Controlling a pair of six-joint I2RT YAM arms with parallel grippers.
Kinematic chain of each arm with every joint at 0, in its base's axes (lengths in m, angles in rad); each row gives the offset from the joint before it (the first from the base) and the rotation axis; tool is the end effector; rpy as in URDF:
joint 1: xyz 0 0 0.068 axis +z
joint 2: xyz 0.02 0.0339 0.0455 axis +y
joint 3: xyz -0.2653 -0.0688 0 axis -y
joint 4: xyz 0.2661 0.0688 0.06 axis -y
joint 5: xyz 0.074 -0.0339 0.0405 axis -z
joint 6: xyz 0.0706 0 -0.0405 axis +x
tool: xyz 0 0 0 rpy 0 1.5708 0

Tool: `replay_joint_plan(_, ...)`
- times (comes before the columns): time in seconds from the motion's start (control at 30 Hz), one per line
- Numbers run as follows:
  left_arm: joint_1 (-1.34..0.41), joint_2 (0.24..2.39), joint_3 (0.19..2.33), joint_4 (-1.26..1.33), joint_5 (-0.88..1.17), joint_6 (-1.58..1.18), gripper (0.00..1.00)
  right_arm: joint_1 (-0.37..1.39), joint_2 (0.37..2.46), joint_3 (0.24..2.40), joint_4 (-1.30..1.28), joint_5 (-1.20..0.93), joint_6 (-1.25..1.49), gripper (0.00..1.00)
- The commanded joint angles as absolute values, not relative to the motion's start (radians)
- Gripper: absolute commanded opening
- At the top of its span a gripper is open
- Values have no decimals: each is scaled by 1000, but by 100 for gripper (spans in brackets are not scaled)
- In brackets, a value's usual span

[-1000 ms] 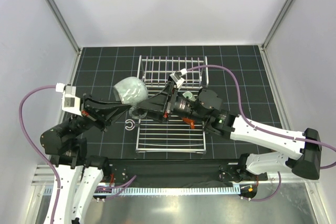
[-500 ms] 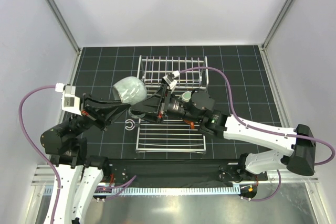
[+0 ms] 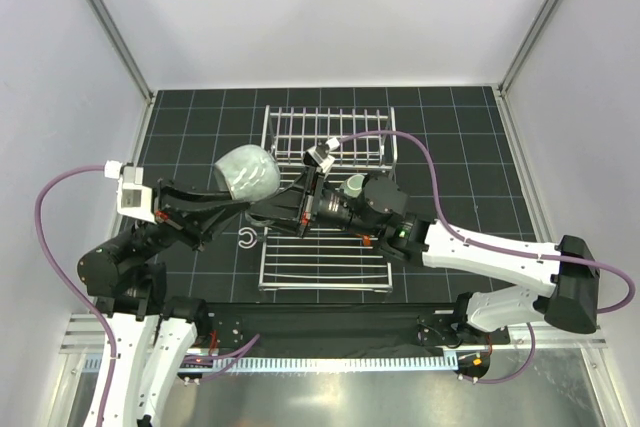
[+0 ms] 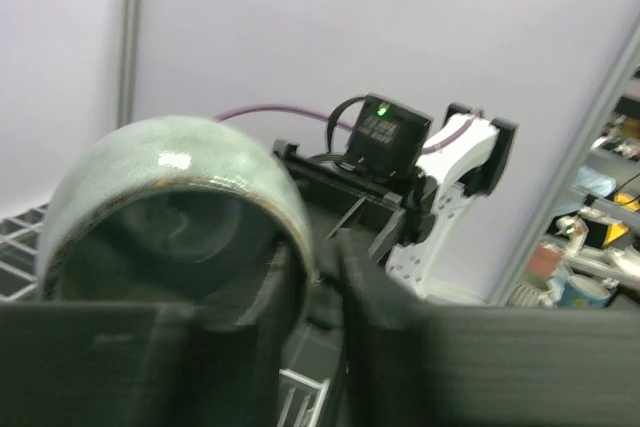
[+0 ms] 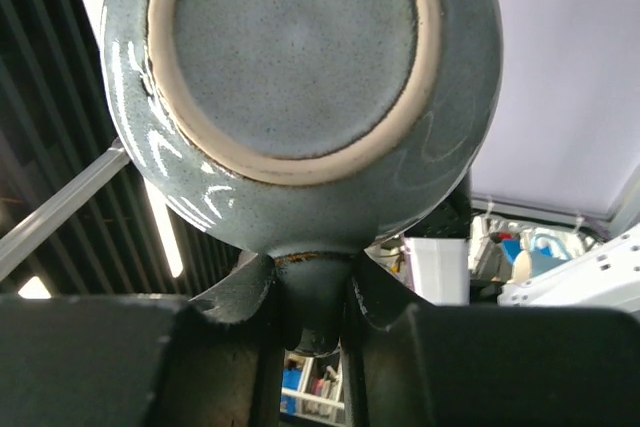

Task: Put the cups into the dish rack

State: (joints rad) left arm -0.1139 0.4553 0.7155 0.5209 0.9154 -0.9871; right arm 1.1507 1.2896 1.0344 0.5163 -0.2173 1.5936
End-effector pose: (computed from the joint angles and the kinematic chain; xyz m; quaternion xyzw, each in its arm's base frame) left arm 0.0995 -0.0677 0.4390 0.2237 0.4852 -0.5780 0.6168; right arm 0.1317 0.3323 0.3962 0.0491 0.6096 0.7860 0.0909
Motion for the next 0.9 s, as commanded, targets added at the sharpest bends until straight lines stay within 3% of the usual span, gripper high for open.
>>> replay_joint_plan(0.0, -121, 428, 724, 606, 927, -1008, 30, 1146, 1263, 1011, 609, -137, 1533, 4)
replay_joint_plan(0.03, -121, 422, 719, 603, 919, -1008, 56, 1146, 1253, 1005, 598, -133, 1510, 4)
replay_joint_plan(0.13, -123, 410, 712, 537, 896, -985, 85, 1140, 1224, 991, 523, -126, 1465, 4)
replay_joint_plan(0.23, -121, 397, 716, 476, 899, -951, 95, 1134, 1184, 966, 444, -114, 1387, 4)
replay_joint_plan(0.4, -123, 393, 860, 78, 816, -726, 96, 1144, 1068, 1002, 68, -19, 1091, 4)
replay_joint_plan(0.53, -123, 410, 959, -318, 489, -565, 96, 1154, 1019, 999, -148, 44, 916, 4)
replay_joint_plan(0.67, -123, 416, 976, -435, 281, -584, 96, 1213, 1034, 1019, -339, 104, 776, 4)
replay_joint_plan(0.87, -123, 419, 947, -472, 224, -633, 97, 1299, 1094, 979, -439, 311, 661, 4)
